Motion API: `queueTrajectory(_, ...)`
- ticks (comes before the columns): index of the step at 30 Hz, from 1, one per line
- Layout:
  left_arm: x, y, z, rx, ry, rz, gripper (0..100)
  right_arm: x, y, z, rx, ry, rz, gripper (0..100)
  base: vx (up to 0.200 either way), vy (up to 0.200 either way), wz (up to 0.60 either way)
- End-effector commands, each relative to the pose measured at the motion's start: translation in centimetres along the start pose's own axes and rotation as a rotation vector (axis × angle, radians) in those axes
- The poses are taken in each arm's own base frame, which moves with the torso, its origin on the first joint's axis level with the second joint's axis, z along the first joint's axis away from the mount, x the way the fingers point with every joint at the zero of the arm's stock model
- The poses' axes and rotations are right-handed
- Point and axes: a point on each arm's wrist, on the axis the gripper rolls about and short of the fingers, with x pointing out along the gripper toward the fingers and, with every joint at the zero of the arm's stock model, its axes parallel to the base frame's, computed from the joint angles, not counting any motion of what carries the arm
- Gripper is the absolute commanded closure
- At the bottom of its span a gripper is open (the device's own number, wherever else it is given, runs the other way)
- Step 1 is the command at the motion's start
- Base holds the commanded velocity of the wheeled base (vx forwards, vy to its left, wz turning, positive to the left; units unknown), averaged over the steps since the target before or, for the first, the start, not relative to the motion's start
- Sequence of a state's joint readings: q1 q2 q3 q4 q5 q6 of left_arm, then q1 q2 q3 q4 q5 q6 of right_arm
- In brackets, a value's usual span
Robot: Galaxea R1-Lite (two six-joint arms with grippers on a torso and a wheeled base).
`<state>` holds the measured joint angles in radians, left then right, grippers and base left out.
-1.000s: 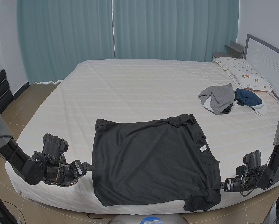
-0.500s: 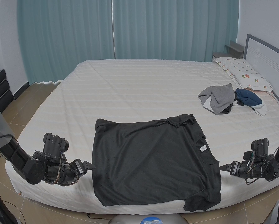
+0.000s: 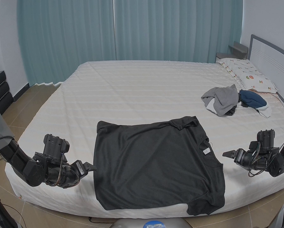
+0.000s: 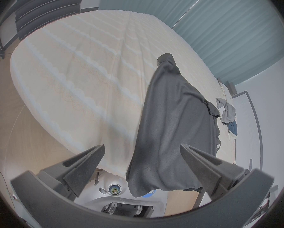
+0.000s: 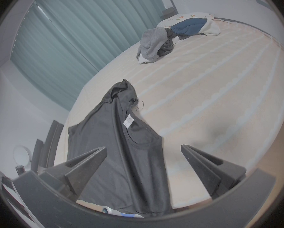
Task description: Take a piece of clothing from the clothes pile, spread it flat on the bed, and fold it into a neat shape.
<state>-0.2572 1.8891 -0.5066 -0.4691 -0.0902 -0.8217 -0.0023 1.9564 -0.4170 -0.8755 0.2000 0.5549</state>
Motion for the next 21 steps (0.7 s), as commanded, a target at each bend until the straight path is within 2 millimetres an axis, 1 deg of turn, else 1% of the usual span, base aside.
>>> queueTrajectory(1, 0.0, 0.0, 0.0, -0.001, -0.001, 0.000, 0, 0.6, 1.1, 0.4, 0.004, -0.009, 0.035, 0, 0.000, 0.000, 0.00)
queueTrajectory(4, 0.0, 0.0, 0.0, -0.001, -0.001, 0.000, 0, 1.1, 1.5, 0.2, 0.009, 0.000, 0.044, 0, 0.000, 0.000, 0.00)
queueTrajectory(5, 0.0, 0.0, 0.0, -0.001, -0.002, -0.001, 0, 1.4, 2.1, 0.3, 0.011, -0.001, 0.063, 0, 0.000, 0.000, 0.00)
queueTrajectory(11, 0.1, -0.1, 0.1, -0.013, -0.004, -0.004, 0, 2.7, 4.0, 0.3, 0.032, 0.027, 0.099, 0, 0.000, 0.000, 0.00)
queueTrajectory(16, 0.1, -0.5, 0.6, -0.072, -0.003, -0.033, 0, 4.0, 6.1, 1.3, 0.118, 0.054, 0.121, 0, 0.000, 0.000, 0.00)
queueTrajectory(18, 0.1, -0.5, 0.6, -0.076, 0.011, -0.045, 0, 4.9, 6.9, 1.8, 0.144, 0.066, 0.122, 0, 0.200, 0.000, 0.00)
queueTrajectory(21, 0.1, -0.6, 0.5, -0.077, 0.039, -0.067, 0, 6.9, 7.6, 1.8, 0.145, 0.097, 0.115, 0, 0.200, 0.000, 0.00)
